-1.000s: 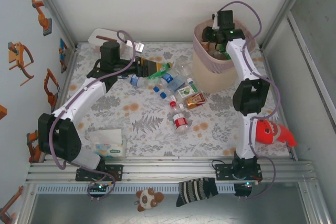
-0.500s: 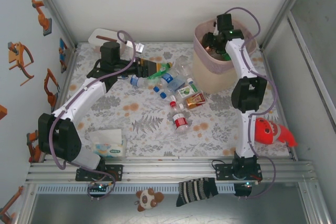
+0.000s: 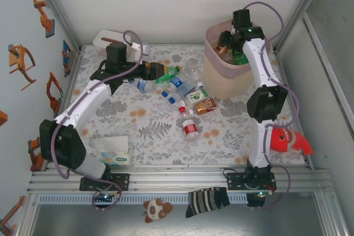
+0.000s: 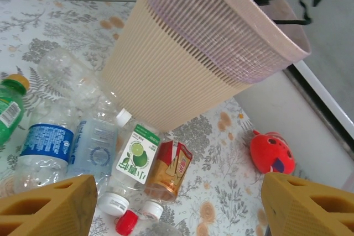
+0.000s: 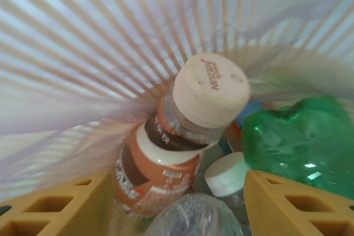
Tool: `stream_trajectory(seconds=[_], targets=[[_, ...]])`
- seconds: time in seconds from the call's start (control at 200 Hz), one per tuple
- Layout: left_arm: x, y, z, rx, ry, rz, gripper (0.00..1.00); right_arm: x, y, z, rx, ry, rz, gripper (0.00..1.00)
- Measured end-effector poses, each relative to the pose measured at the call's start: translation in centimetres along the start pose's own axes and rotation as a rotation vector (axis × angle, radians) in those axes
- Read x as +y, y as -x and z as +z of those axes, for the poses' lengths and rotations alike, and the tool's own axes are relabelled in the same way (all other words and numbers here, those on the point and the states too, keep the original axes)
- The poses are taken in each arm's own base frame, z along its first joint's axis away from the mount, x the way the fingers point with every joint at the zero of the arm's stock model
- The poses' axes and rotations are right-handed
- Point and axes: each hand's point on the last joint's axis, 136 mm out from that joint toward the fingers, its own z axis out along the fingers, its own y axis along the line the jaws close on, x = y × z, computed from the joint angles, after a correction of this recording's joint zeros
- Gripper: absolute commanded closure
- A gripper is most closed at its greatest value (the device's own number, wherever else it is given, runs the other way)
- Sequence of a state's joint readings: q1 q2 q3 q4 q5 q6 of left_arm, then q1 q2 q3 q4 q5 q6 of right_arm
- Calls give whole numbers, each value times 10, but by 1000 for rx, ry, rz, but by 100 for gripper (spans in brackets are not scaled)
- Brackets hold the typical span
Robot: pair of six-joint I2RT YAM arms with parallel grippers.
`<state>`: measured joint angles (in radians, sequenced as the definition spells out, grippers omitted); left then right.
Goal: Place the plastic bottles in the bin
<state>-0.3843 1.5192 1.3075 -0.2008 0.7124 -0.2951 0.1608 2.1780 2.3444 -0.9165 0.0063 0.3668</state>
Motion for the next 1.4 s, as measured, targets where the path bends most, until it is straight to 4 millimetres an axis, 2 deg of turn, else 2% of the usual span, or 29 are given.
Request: stream_trajectory(seconds=[0.22,0.451,0.576,0.671,0.741,0.841,0.976,1.187,1.292,1.397], targets=[[20,-6,7,52,80,-20,23,5,22,-59,-99,21,-6,39],[44,-25,15,139,161,-48,24,5,21,-92,-125,35,-11,40],[55,-32,18,183,197,-51,25,5,15,-102,-119,44,-27,56],[61,-39,21,211,213,-57,26,7,15,-104,-122,56,-41,72],[65,-44,22,228,218,-66,26,8,14,-99,-111,63,-53,80],[67,-48,24,243,221,-73,26,11,21,-85,-107,84,-48,82],[67,-50,24,247,221,-76,26,8,29,-48,-89,105,-30,83],[67,-49,24,243,221,-77,26,-7,23,12,-30,127,29,85],[67,-48,24,241,219,-77,26,-15,22,32,-17,140,61,85],[67,-48,25,241,220,-80,27,-20,21,43,-12,140,78,85]])
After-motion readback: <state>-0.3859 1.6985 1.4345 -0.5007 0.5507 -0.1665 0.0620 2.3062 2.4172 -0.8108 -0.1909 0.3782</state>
